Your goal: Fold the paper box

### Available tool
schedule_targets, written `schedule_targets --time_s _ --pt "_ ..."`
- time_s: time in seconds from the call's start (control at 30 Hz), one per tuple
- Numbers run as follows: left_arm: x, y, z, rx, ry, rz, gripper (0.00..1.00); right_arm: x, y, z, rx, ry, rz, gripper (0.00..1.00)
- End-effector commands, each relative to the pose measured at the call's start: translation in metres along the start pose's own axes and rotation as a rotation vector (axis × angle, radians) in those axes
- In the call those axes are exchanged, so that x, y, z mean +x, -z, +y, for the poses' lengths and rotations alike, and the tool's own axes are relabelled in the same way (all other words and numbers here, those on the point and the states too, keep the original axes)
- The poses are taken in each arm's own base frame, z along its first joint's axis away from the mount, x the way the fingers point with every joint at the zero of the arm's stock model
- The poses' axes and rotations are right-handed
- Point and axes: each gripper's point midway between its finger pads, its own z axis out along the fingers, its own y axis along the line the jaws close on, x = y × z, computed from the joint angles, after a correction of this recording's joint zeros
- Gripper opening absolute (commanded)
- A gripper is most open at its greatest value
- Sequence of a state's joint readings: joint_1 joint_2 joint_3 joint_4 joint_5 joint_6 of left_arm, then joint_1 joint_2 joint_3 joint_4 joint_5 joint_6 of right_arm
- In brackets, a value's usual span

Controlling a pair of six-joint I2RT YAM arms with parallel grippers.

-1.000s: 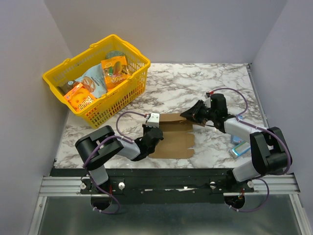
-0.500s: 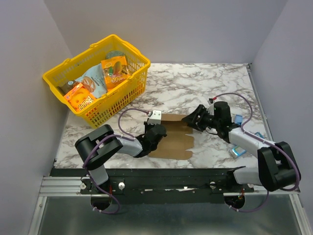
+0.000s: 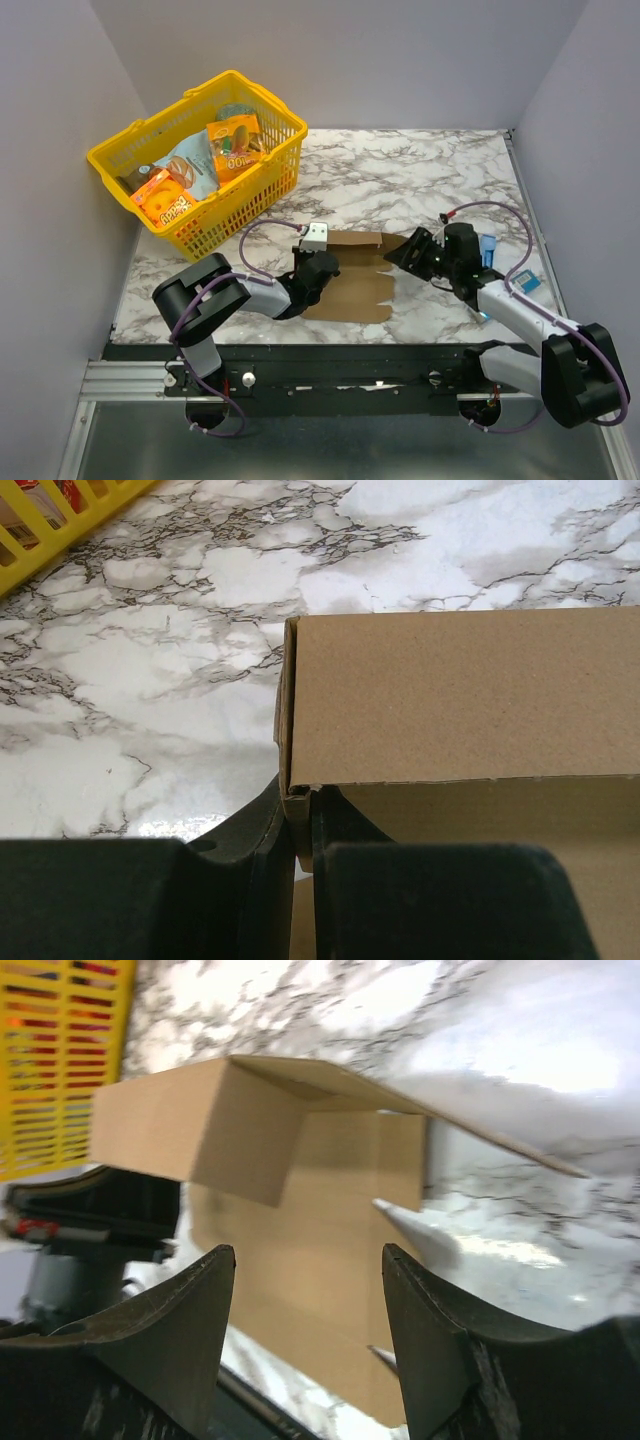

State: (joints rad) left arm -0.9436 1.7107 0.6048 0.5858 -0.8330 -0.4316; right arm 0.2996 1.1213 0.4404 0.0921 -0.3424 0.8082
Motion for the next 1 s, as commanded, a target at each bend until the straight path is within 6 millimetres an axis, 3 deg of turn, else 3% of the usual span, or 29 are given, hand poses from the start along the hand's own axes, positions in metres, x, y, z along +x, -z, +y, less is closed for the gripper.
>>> schedule_targets --time_s 0.0,0.1,0.33,0.63,0.77,0.97 --pt "0.013 0.002 0.008 -0.009 -0.032 0.042 0.17 -0.008 -0.007 -0.021 0.139 0.098 -0.041 0.68" --pt "0.012 0.002 0.007 -0.007 -0.029 0.038 0.17 -0.012 -0.017 -0.016 0.167 0.139 -0.053 0.67" --pt "0.013 0.002 0.007 -0.002 -0.033 0.042 0.17 -0.015 -0.035 -0.037 0.307 0.144 -0.080 0.61" --pt "0.012 0.003 0.008 -0.003 -0.030 0.037 0.16 -0.002 -0.048 -0.063 0.373 0.133 -0.049 0.60" --pt "0.013 0.003 0.008 -0.002 -0.034 0.038 0.16 -0.010 -0.056 -0.056 0.315 0.171 -0.090 0.60" --pt "0.011 0.003 0.008 -0.003 -0.030 0.033 0.16 -0.005 -0.067 -0.035 0.200 0.182 -0.053 0.48"
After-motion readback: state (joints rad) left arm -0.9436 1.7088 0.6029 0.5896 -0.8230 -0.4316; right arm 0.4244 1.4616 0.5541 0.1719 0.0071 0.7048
